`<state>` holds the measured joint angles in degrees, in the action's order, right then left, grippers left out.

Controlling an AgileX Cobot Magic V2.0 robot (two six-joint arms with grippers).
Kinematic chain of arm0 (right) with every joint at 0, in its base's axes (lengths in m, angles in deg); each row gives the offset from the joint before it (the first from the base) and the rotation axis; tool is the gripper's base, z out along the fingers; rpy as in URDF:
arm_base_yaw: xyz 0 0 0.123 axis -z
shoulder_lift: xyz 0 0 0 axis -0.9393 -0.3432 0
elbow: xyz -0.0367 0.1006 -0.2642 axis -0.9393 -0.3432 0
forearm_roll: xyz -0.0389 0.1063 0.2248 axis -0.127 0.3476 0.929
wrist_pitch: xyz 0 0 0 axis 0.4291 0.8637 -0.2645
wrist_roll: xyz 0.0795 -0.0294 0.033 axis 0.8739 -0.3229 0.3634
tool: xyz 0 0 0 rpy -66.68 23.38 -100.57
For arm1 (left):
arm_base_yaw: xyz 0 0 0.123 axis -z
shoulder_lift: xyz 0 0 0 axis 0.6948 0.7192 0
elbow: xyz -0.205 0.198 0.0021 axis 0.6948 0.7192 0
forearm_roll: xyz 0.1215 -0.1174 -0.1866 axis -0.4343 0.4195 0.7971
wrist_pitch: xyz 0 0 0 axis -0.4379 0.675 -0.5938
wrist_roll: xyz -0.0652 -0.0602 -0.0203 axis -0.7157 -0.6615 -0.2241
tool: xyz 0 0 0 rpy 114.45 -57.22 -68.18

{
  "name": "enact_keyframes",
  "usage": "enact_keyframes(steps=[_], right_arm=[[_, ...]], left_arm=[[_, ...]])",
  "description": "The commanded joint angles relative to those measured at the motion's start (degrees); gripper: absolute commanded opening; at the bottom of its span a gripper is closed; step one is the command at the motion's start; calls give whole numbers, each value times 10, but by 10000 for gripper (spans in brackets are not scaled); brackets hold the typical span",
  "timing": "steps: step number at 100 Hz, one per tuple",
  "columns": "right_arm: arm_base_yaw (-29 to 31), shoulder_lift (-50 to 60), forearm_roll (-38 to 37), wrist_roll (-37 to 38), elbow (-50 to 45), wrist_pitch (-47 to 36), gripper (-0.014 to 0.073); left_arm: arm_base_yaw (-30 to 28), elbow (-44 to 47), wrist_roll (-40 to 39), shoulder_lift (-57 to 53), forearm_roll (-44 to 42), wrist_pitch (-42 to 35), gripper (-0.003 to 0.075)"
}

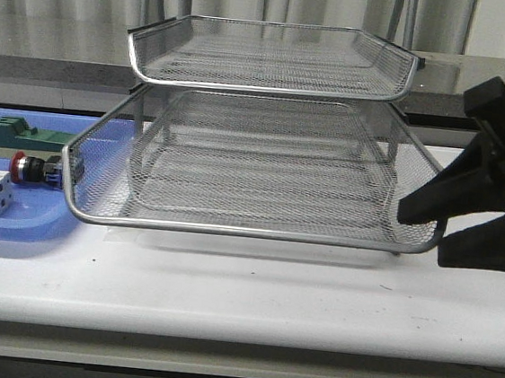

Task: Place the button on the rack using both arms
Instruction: 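Pull the middle wire tray out toward the robot with the right gripper, then withdraw the right gripper and move the left gripper above the red button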

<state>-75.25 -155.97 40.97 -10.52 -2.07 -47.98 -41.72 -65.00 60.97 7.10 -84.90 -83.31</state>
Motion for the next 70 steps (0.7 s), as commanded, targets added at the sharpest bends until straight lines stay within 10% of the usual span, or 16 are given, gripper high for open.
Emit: enact_keyframes(steps=[1, 20, 70], right_arm=[[2, 27, -7, -12, 10, 41, 508], [3, 78, -124, 67, 10, 43, 508], [3, 326, -724, 522, 116, 98, 508]], left_arm=[[-2, 19, -4, -18, 2, -45, -20], [-2, 19, -4, -18, 2, -45, -20], [-2, 19, -4, -18, 2, -45, -20]])
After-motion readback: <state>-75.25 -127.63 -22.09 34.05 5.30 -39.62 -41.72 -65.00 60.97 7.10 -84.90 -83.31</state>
